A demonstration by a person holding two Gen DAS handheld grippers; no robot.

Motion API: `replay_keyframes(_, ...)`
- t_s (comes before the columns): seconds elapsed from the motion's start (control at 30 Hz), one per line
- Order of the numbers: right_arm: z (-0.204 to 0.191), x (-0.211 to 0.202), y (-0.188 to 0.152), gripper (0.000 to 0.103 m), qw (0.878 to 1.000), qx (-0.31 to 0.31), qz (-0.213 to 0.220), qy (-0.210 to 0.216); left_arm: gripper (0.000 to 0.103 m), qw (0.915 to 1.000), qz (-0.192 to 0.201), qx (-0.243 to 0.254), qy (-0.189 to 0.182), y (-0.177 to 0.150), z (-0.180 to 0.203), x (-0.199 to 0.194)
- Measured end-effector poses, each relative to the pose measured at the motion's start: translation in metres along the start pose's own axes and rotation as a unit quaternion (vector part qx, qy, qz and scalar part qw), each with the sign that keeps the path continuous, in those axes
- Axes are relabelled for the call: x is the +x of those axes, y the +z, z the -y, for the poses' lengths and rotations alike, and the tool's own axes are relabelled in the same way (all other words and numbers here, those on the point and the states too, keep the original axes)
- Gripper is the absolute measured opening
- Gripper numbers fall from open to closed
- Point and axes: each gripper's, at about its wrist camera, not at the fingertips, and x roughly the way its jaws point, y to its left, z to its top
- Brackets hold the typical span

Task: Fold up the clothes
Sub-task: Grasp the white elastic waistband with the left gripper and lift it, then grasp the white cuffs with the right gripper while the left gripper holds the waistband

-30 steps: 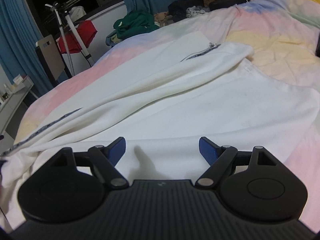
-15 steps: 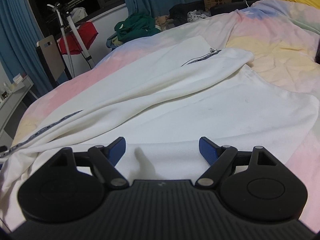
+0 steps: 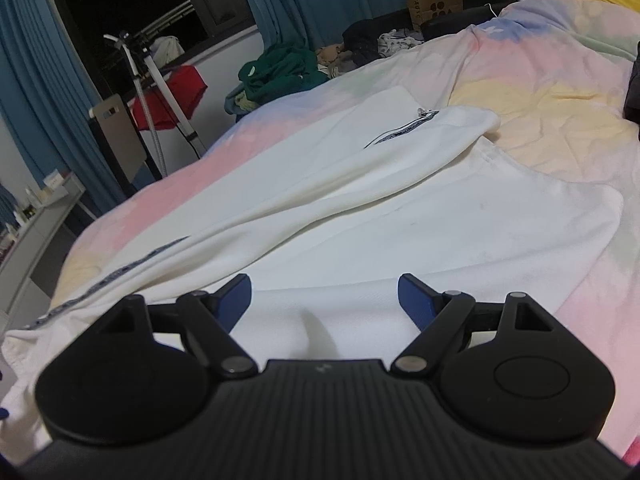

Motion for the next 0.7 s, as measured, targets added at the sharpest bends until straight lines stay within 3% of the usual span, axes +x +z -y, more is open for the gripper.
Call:
replay_keyframes(0.17,0.015,-0.009,0.002,0.082,1.0,0.03,0.003,0.005,0.095,0.9964,0.039,-0.068,0.032,-0.006,-0.022,-0.04)
replay_keyframes(0.3,0.03,-0.014,0.005,0.082,0.998,0.062,0.005,0.003,0.095,0.9863,0.091,-0.129,0.047,-0.009,-0.039,-0.073)
replay_keyframes(0.4,0.04,-0.015,0.008,0.082,0.996,0.09,0.007,0.001,0.095,0.9768,0.104,-0.176,0.064,-0.008,-0.056,-0.086)
replay_keyframes(0.53,0.056,-0.018,0.01,0.082,0.991,0.13,0.01,0.001,0.095,0.9548,0.097,-0.266,0.091,-0.012,-0.085,-0.088)
replay_keyframes(0.63,0.07,-0.017,0.012,0.082,0.987,0.162,0.009,-0.001,0.095,0.9362,0.088,-0.331,0.08,-0.018,-0.109,-0.086)
replay_keyframes(0.7,0.077,-0.015,0.012,0.082,0.983,0.184,0.006,-0.003,0.095,0.9299,0.067,-0.353,0.078,-0.02,-0.119,-0.081)
